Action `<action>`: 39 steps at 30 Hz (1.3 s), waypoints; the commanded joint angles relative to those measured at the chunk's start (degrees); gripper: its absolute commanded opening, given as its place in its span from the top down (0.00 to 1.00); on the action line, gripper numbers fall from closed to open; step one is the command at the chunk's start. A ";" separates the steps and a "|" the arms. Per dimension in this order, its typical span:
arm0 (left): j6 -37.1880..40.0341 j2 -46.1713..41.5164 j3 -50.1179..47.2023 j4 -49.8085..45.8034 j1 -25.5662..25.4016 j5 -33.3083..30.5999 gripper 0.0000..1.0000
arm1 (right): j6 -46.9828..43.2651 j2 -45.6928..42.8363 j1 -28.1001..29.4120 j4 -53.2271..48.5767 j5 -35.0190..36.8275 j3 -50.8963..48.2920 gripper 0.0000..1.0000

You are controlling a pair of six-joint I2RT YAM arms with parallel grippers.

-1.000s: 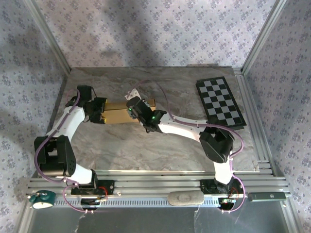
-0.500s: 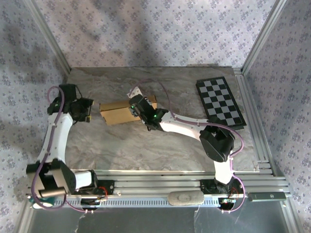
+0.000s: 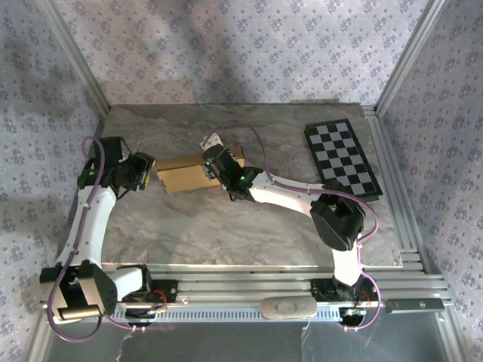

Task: Fold the paper box

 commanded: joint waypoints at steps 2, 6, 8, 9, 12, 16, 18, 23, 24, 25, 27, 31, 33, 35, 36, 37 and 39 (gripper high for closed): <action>3.07 -0.62 -1.33 1.92 -0.31 1.88 0.52 | 0.52 3.08 -1.08 -7.86 -0.58 -0.67 0.89; 3.95 -0.32 -2.80 2.30 -0.23 1.21 0.58 | 0.73 2.94 -1.24 -7.87 -0.93 -0.61 0.89; 4.10 -0.04 -3.36 3.07 -0.24 1.43 0.58 | 0.70 2.90 -1.37 -7.93 -0.96 -0.67 0.89; 4.33 0.27 -3.41 3.17 -0.21 1.58 0.59 | 0.74 2.94 -1.33 -8.05 -1.07 -0.63 0.89; 5.08 0.65 -3.33 3.05 -0.20 1.44 0.58 | 0.69 2.94 -1.33 -8.28 -1.04 -0.56 0.90; 5.22 -1.16 -2.40 1.74 -0.11 -0.65 0.56 | 0.69 2.84 -1.50 -8.33 -1.12 -0.58 0.90; 4.93 -3.16 -1.74 2.05 -0.10 -1.91 0.54 | 0.72 2.80 -1.51 -8.33 -1.12 -0.58 0.90; 4.57 -2.82 0.53 2.70 -0.19 0.08 0.45 | 0.65 2.91 -1.72 -8.68 -1.35 -0.11 0.90; 4.56 -1.95 0.71 2.57 -0.13 0.91 0.45 | 0.69 2.97 -1.73 -8.68 -1.39 -0.14 0.90; 4.40 -0.92 0.72 2.48 -0.10 1.61 0.45 | 0.78 2.91 -1.77 -8.68 -1.47 -0.14 0.90; 4.00 0.32 0.00 3.54 -0.14 2.62 0.45 | 0.86 2.95 -1.77 -8.66 -1.52 -0.08 0.90; 3.17 2.49 -1.32 6.14 -0.11 3.89 0.45 | 0.82 3.07 -1.85 -8.91 -1.66 0.05 0.90; 3.61 3.43 -1.60 5.95 -0.15 3.83 0.45 | 0.86 3.08 -1.86 -9.03 -1.66 0.12 0.90; 4.01 3.77 -2.49 5.52 -0.08 3.17 0.46 | 0.96 3.08 -1.95 -9.10 -1.74 0.21 0.90; 3.99 3.65 -3.18 5.84 -0.08 3.03 0.46 | 0.95 3.18 -1.99 -9.12 -1.74 0.32 0.90; 3.80 3.38 -4.17 6.21 0.03 2.81 0.47 | 1.04 3.17 -2.03 -9.04 -1.85 0.30 0.90; 3.36 2.86 -5.64 6.77 0.15 2.34 0.49 | 1.00 3.33 -2.04 -9.21 -1.83 0.52 0.90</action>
